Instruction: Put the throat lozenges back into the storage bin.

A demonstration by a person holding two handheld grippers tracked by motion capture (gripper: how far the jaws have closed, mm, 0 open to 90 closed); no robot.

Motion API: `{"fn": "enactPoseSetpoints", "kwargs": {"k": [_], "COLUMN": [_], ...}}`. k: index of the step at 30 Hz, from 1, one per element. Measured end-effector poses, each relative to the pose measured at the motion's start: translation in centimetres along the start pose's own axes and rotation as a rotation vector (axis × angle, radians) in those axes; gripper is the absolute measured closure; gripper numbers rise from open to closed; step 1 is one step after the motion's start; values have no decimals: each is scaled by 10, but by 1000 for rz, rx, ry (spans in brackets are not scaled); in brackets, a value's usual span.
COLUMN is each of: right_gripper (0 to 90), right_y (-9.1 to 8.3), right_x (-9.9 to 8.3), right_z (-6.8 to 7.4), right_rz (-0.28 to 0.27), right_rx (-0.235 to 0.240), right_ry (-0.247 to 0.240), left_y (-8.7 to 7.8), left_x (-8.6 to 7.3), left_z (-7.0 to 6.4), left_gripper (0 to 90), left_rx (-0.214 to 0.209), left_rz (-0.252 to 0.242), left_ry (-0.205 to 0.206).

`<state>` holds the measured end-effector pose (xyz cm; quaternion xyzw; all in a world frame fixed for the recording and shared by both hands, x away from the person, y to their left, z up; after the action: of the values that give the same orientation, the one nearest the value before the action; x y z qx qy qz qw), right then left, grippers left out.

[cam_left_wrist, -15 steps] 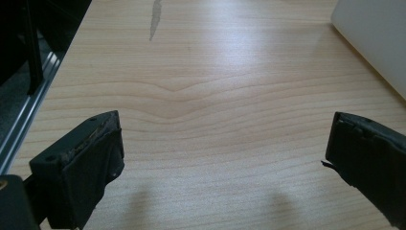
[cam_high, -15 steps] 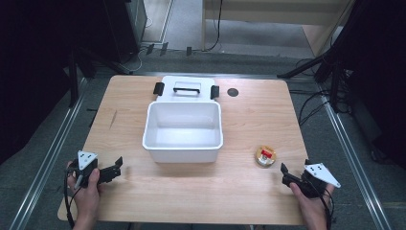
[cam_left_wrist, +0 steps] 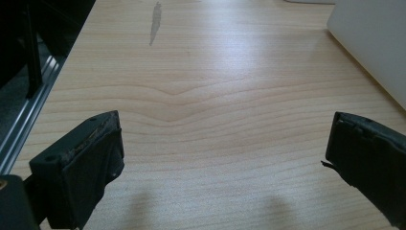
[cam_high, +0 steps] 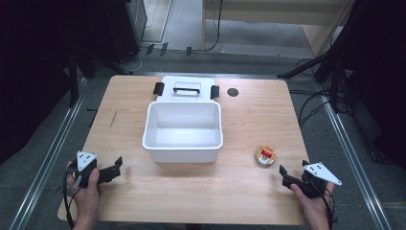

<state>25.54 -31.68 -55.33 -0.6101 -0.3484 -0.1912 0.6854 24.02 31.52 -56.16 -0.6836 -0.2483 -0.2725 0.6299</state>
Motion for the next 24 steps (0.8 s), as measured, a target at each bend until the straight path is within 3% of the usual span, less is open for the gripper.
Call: {"fn": "enactPoseSetpoints", "kwargs": {"k": [4,6,9,15,19,24], "right_gripper": [125,124,123,124,79,79], "right_y": [-3,-5,-8,-13,-16,-15], "right_x": [2,4,8,22,32,45], "right_z": [1,4,6,7,9,14], "right_rz": [29,56,86,148,188,257], "right_rx": [32,62,68,48,136,136], "right_ry": [-21,-68,-102,-125,-155,-206], "left_y": [0,0,0,-1,-1,0], "left_x": [0,0,0,-1,-1,-1], "left_z": [0,-1,-2,-3,-4,-2], "left_gripper": [0,0,0,0,0,0], "left_rx": [6,5,5,11,13,4], "left_rz": [-7,-10,-9,2,-4,-1], "left_ry": [1,2,4,20,22,17]}}
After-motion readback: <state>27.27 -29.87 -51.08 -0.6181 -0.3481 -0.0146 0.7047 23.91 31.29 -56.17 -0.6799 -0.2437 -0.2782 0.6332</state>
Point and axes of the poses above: each handheld gripper's, and its own axes: y roughly forward along the jaws, x roughly out of its top, z roughly to its left, the point moved 2 cm from there along y, roughly forward along the jaws, and after that the axes turned 15 degrees about z, right-handed, at the moved point
